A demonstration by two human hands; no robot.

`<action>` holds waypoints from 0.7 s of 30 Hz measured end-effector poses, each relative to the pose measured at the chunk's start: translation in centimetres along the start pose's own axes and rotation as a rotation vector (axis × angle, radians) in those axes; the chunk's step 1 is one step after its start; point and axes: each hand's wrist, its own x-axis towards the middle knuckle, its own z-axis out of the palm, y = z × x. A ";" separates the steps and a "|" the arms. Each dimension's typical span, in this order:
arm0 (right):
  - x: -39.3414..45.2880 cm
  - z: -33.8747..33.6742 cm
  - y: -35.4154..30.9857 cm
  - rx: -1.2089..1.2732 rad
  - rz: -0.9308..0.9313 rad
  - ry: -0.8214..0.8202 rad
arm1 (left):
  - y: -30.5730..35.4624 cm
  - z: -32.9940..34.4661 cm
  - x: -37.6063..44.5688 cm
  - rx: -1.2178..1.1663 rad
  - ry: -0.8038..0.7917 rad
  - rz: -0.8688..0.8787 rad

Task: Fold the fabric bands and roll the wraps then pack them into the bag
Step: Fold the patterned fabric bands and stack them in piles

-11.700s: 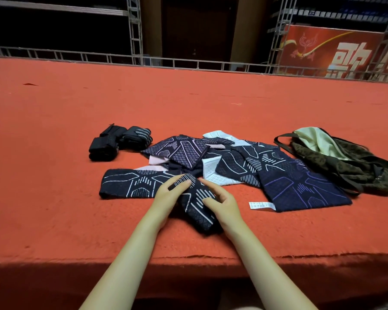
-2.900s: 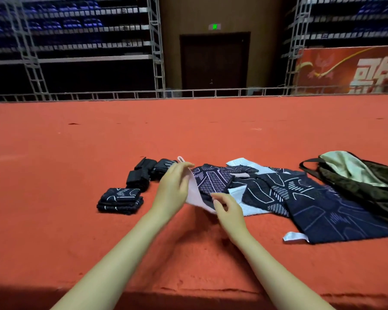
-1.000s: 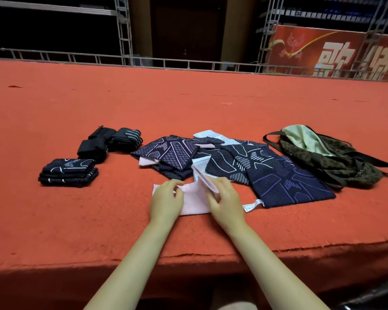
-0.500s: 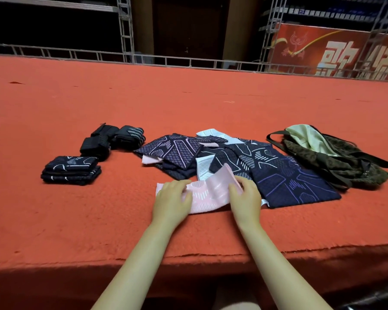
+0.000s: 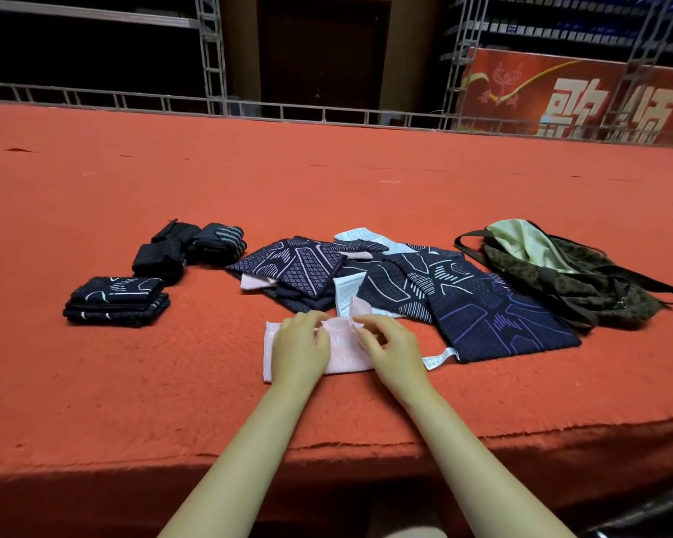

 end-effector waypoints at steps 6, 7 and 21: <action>0.5 1.1 -1.3 0.131 0.023 -0.133 | -0.3 -0.5 0.0 0.058 0.101 -0.112; 0.5 1.4 -1.3 0.116 0.017 -0.188 | -0.5 -0.6 0.0 0.131 0.108 -0.131; 0.9 1.0 -0.2 -0.077 0.110 -0.100 | -0.7 -1.2 -0.1 0.125 0.024 -0.169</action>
